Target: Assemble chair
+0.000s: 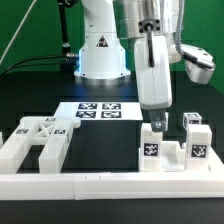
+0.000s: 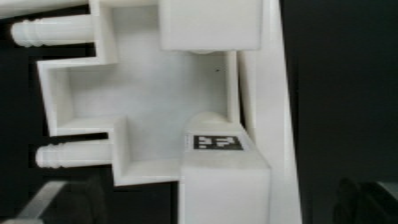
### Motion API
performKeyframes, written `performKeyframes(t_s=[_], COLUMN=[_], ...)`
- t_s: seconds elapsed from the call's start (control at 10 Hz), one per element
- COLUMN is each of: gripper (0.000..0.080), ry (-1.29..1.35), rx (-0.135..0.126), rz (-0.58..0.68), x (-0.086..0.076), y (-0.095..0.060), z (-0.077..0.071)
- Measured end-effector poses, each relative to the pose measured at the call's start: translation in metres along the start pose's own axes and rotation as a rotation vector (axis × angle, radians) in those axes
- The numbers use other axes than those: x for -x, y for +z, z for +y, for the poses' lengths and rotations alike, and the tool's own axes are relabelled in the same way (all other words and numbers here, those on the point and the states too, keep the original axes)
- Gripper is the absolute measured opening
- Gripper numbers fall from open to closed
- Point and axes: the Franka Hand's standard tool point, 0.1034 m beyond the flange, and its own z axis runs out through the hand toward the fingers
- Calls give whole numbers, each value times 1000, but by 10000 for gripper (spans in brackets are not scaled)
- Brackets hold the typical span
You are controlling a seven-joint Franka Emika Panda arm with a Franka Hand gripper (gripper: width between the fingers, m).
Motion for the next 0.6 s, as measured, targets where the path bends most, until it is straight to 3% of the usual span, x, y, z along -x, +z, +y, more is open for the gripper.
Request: performKeyframes(t_s=[0.3,0.5,0.6], gripper=[649,649,649], ry=[-261,-601,-702], rx=[-12,-58,-55], rz=[-4,24,27], x=[6,14,12], y=[-8,-14,-13], z=[10,8,9])
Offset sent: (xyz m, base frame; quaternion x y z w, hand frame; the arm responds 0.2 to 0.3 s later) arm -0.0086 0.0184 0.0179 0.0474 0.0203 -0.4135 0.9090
